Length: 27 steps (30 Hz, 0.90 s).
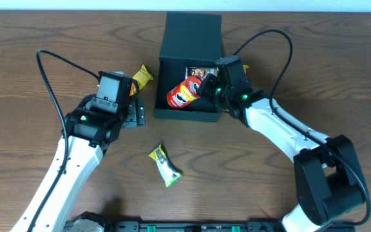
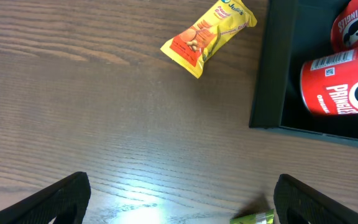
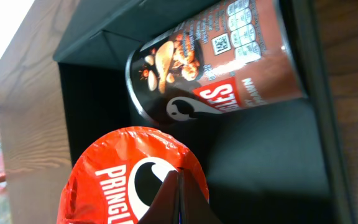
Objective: Pack container
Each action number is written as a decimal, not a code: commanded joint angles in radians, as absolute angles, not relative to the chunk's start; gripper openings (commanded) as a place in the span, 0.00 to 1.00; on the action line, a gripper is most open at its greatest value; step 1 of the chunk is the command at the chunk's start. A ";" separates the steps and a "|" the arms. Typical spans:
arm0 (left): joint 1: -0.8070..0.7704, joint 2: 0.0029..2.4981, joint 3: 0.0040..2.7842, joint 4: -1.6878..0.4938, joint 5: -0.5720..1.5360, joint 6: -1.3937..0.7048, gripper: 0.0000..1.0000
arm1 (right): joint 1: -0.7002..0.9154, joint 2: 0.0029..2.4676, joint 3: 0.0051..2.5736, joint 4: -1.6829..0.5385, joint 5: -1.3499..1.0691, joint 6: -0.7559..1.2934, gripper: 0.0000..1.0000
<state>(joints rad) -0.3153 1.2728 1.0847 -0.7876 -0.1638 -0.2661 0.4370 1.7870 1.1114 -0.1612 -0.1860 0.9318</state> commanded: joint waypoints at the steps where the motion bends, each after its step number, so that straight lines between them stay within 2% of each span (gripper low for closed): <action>1: -0.313 1.281 1.082 -0.787 -0.163 -0.273 0.95 | 0.437 1.805 1.106 -0.185 -0.137 0.891 0.02; 9: -0.313 1.281 1.082 -0.787 -0.163 -0.273 0.95 | 0.432 1.805 1.154 -0.289 -0.047 0.830 0.02; 20: -0.313 1.281 1.082 -0.779 -0.163 -0.273 0.95 | 0.434 1.805 1.445 -0.544 -0.020 0.679 0.01; 27: -0.314 1.301 1.082 -0.722 -0.159 -0.262 0.96 | 0.452 1.824 1.452 -0.673 0.085 0.662 0.01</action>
